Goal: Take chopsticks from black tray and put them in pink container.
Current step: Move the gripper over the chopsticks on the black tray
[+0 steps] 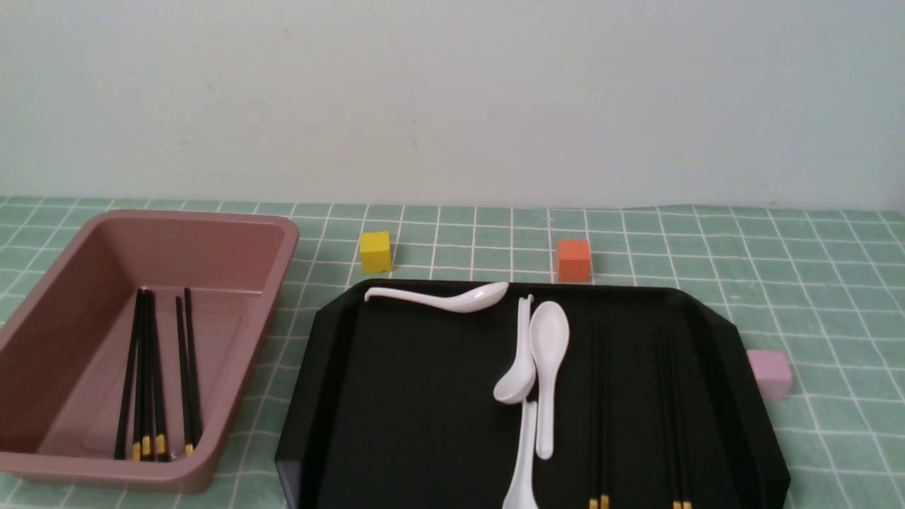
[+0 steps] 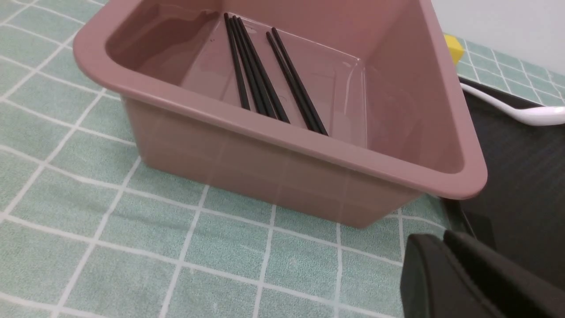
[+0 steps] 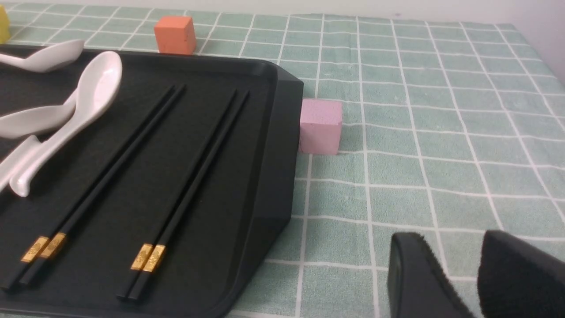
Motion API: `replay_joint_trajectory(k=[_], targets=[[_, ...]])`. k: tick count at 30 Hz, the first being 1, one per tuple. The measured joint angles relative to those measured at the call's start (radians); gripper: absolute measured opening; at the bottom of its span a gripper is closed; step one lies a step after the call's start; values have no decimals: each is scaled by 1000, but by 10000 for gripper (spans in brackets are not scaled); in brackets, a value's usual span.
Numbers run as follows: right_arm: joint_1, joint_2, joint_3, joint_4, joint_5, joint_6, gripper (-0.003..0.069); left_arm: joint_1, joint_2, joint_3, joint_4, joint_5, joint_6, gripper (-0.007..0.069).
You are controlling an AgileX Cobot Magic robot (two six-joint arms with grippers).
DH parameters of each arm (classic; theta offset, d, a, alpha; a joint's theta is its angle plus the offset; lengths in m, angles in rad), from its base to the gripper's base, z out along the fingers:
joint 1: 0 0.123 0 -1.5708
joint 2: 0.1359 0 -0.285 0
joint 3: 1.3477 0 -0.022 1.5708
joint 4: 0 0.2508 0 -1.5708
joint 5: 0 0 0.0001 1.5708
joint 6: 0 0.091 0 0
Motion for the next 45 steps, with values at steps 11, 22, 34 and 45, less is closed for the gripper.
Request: replay_joint_trajectory(k=[11, 22, 34, 45], targets=[[0, 0, 0, -5, -1, 0, 239, 0, 0, 0, 1, 0, 0, 56], [0, 0, 5, 496, -96, 363, 239, 0, 0, 0, 3, 0, 0, 62], [0, 11, -115, 623, -171, 325, 181, 0, 0, 0, 3, 0, 0, 75], [0, 610, -651, 562, 445, 63, -12, 0, 0, 1, 3, 0, 0, 85]])
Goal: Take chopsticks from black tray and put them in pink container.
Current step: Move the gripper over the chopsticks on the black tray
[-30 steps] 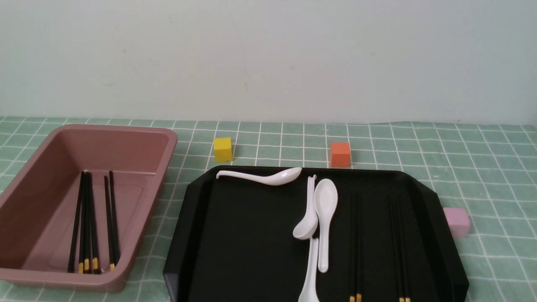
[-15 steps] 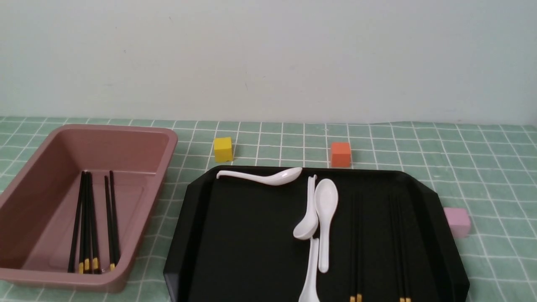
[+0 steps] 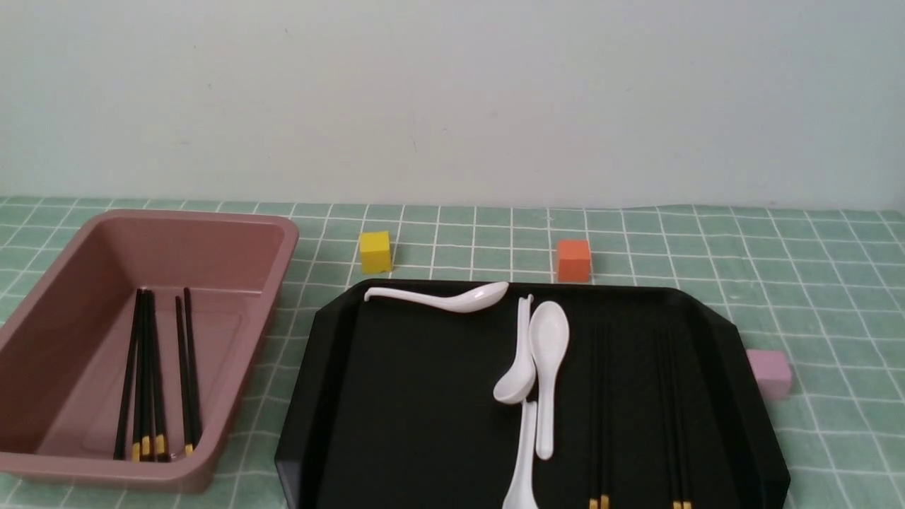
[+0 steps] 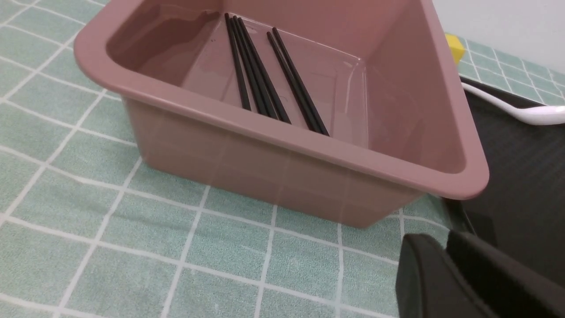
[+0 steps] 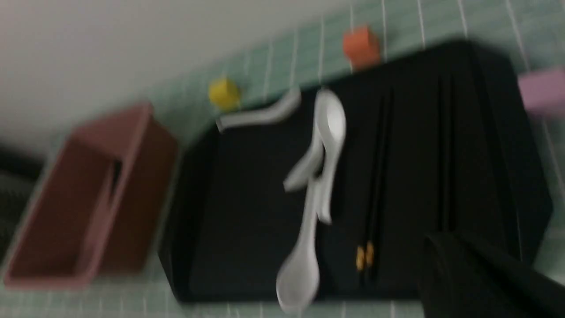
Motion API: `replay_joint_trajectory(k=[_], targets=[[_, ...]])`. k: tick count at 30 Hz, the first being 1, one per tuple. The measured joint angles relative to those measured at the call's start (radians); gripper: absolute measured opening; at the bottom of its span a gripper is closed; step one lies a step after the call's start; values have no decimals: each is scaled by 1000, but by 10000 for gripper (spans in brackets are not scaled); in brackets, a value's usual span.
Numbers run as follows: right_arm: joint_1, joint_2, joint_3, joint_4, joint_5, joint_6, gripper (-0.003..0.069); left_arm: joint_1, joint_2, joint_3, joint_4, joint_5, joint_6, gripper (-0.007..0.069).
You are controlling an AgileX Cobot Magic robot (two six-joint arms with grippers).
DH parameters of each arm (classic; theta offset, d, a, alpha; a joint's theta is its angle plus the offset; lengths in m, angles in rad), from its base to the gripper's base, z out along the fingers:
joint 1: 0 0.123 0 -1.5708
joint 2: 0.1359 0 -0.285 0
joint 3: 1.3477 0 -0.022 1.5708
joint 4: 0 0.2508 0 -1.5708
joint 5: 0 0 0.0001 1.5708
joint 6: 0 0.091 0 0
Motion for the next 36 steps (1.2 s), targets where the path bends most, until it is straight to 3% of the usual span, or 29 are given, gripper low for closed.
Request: replay_joint_trajectory(k=[3, 9, 13, 17, 23, 30, 36], targets=[[0, 211, -18, 101, 104, -168, -8, 0, 0, 0, 0, 0, 0, 90], [7, 565, -25, 455, 190, -596, -1, 0, 0, 0, 0, 1, 0, 94], [89, 711, -40, 501, 126, -662, 0, 0, 0, 0, 1, 1, 0, 97], [275, 829, -89, 352, -37, -482, 3, 0, 0, 0, 2, 1, 0, 104], [480, 927, -233, -59, -162, 7, 52, 0, 0, 0, 2, 1, 0, 104], [598, 1076, -378, -498, -124, 493, 269, 0, 0, 0, 2, 1, 0, 111], [614, 1179, -401, -605, -113, 632, 393, 0, 0, 0, 2, 1, 0, 113]])
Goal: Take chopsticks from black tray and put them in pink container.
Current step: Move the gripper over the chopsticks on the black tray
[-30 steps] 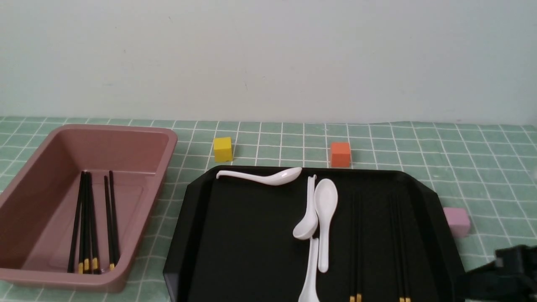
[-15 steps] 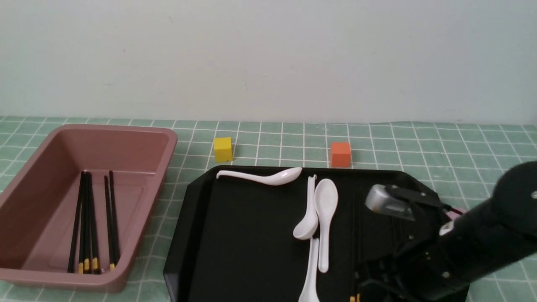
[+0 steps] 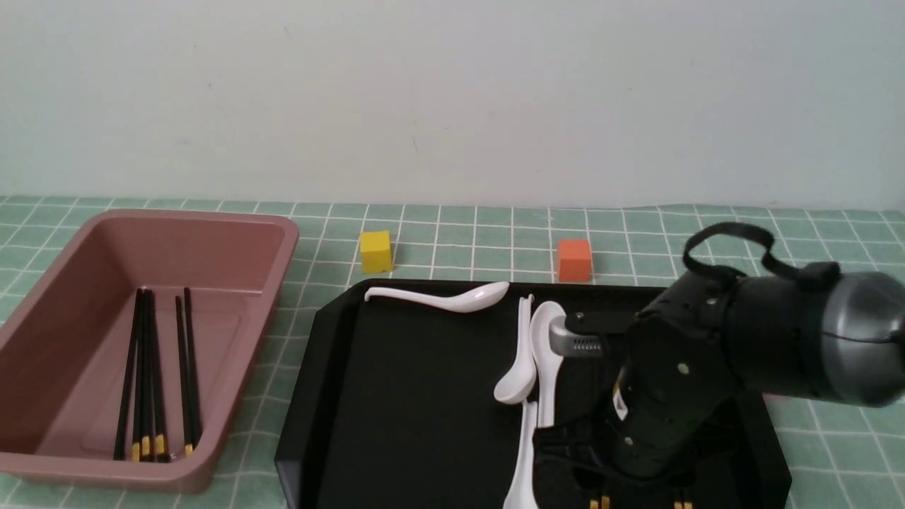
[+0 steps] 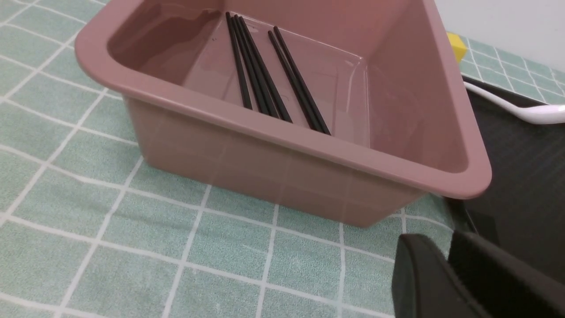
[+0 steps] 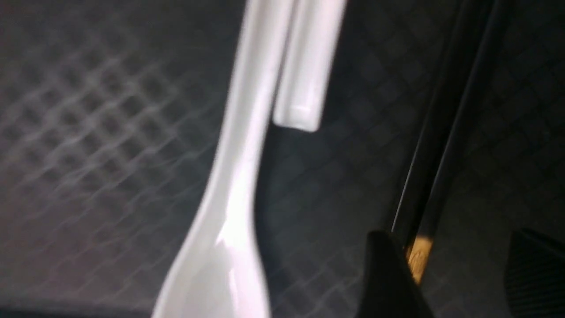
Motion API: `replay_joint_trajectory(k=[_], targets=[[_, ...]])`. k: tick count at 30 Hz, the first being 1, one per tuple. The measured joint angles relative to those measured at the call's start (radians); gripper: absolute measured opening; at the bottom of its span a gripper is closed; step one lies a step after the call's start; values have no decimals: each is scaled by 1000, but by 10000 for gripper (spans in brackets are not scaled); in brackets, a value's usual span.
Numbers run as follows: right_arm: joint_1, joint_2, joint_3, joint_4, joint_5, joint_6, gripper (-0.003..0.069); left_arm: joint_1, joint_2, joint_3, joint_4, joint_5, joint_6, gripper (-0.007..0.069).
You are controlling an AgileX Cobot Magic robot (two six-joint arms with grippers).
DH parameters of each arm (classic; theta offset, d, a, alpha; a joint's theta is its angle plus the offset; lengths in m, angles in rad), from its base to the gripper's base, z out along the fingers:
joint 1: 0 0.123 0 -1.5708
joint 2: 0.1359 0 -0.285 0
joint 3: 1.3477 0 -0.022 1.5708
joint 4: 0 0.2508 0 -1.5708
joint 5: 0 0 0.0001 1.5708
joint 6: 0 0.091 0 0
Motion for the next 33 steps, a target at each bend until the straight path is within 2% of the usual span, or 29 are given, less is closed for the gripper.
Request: replay_joint_trajectory(k=[5, 9, 12, 16, 17, 27, 33], targets=[[0, 66, -7, -6, -6, 14, 403, 0, 0, 0, 0, 0, 0, 117], [0, 78, -16, -7, -4, 15, 370, 0, 0, 0, 0, 1, 0, 123], [0, 78, -19, -7, -2, 15, 324, 0, 0, 0, 0, 1, 0, 125], [0, 79, -23, -6, 16, 10, 158, 0, 0, 0, 0, 1, 0, 129], [0, 81, -28, -6, 26, 1, 139, 0, 0, 0, 0, 1, 0, 130], [0, 7, -110, 1, 271, -73, 144, 0, 0, 0, 0, 1, 0, 132], [0, -103, -244, 81, 281, -149, 144, 0, 0, 0, 1, 1, 0, 135]])
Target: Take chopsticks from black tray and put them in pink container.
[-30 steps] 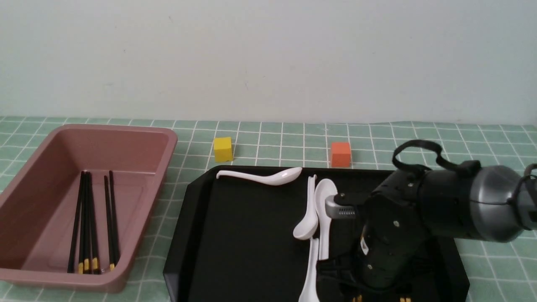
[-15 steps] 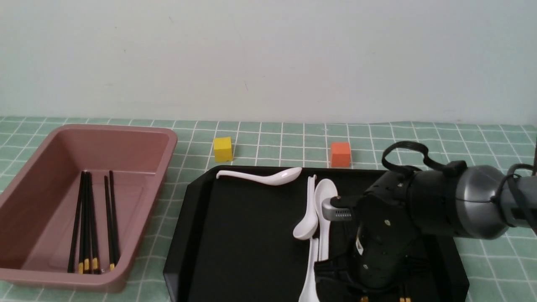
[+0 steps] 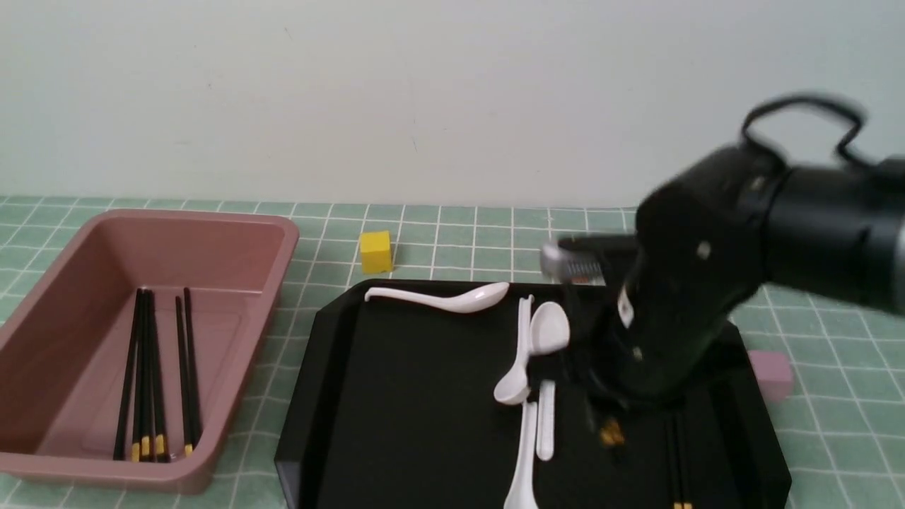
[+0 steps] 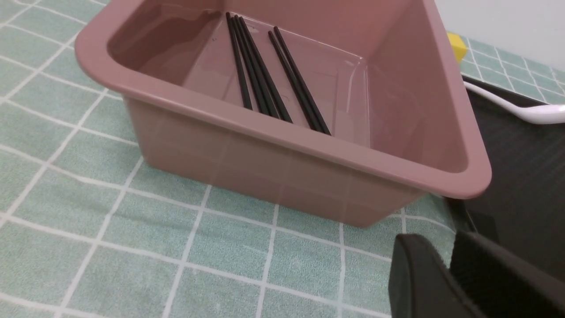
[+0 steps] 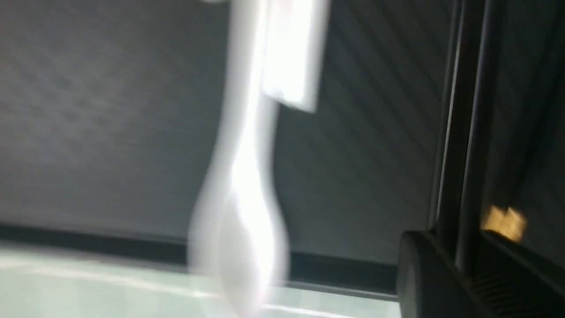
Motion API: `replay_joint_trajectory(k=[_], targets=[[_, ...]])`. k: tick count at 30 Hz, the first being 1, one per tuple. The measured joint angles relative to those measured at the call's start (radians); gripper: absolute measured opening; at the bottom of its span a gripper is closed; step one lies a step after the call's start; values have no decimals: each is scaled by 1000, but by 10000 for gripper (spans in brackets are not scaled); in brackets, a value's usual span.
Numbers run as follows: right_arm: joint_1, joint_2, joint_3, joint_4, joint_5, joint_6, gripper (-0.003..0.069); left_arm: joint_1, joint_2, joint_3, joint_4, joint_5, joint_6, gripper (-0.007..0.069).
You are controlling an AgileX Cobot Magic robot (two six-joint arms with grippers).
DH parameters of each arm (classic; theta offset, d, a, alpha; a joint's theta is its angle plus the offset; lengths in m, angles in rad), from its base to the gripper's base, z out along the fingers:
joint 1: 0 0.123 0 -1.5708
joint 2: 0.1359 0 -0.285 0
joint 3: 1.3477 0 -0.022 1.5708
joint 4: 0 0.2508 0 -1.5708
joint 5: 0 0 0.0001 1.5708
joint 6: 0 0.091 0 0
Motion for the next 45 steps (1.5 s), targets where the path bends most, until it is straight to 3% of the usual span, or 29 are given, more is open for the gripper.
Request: replay_joint_trajectory(k=[6, 11, 21, 24, 29, 32, 35, 43, 45], targets=[[67, 70, -283, 295, -92, -328, 144, 0, 0, 0, 0, 0, 0, 145], [178, 290, -562, 424, -147, -462, 144, 0, 0, 0, 0, 0, 0, 148], [279, 677, -892, 454, -381, -480, 150, 0, 0, 0, 1, 0, 0, 153], [280, 708, -899, 462, -414, -480, 179, 0, 0, 0, 1, 0, 0, 155], [280, 728, -904, 463, -435, -480, 312, 0, 0, 0, 1, 0, 0, 162], [278, 713, -904, 461, -408, -480, 337, 0, 0, 0, 1, 0, 0, 166], [273, 684, -910, 443, -349, -480, 318, 0, 0, 0, 1, 0, 0, 166], [207, 372, -932, 226, 48, -487, 34, 0, 0, 0, 1, 0, 0, 171], [200, 298, -934, 165, 106, -495, -1, 0, 0, 0, 1, 0, 0, 174]])
